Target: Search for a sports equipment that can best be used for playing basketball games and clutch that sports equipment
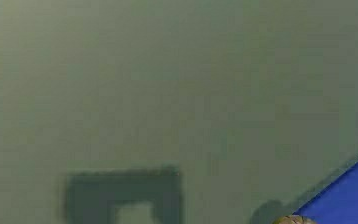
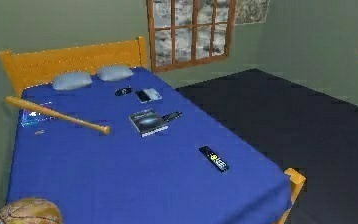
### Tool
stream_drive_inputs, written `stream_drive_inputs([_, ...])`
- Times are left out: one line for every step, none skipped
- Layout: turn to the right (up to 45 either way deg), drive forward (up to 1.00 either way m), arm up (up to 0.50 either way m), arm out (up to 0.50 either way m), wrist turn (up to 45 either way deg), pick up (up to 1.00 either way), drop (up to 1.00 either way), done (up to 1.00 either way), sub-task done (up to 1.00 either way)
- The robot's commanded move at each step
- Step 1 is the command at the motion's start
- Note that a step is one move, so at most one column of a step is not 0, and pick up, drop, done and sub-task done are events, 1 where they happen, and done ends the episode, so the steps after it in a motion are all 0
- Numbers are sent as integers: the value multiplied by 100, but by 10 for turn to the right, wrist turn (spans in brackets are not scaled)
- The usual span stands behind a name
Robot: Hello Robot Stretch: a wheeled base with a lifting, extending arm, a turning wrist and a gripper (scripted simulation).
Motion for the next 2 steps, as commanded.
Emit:
stream_drive_inputs([-390,0,0,0,0,0,0,0,0])
stream_drive_inputs([0,0,50,0,0,0,0,0,0])
